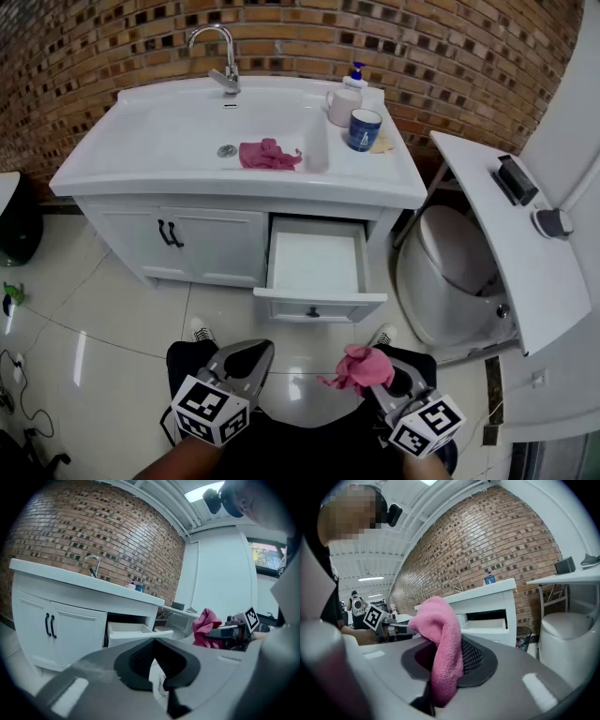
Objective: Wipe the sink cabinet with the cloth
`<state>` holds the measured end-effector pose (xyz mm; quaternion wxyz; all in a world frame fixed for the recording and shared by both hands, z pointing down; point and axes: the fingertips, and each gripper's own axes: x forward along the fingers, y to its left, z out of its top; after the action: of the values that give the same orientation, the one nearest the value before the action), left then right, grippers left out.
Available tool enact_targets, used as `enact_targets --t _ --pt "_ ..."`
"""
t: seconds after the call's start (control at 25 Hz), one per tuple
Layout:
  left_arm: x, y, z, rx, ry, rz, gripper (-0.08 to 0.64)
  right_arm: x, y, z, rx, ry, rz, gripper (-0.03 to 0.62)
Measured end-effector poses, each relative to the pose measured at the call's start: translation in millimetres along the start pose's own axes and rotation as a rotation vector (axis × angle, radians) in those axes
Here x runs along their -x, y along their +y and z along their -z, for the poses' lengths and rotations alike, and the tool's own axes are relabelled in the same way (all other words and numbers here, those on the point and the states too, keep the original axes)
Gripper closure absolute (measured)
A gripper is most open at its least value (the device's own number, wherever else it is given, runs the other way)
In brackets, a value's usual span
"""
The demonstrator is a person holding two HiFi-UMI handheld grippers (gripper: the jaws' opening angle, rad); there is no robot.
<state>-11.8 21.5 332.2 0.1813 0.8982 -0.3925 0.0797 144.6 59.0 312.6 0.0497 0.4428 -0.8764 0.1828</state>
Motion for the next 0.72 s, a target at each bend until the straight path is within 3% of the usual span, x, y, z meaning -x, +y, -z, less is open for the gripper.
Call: enact_targets --t 0.28,0.56,0.72 --pt "-26.5 9.9 -15.4 -0.02 0.003 0.01 0.554 -31.9 -27.6 -61.8 0.131 -0.073 0.04 0.511" --pt "-54.6 41.7 -67.5 -0.108 0.014 -0.03 0.554 -92.9 -44.1 -137.4 0.228 -0.141 -0.005 0.511" --pt "-76.9 65.8 -89.0 -0.129 0.031 -0.036 0.554 -141.5 -63.7 -152.5 0.296 -0.119 0.0 0.511"
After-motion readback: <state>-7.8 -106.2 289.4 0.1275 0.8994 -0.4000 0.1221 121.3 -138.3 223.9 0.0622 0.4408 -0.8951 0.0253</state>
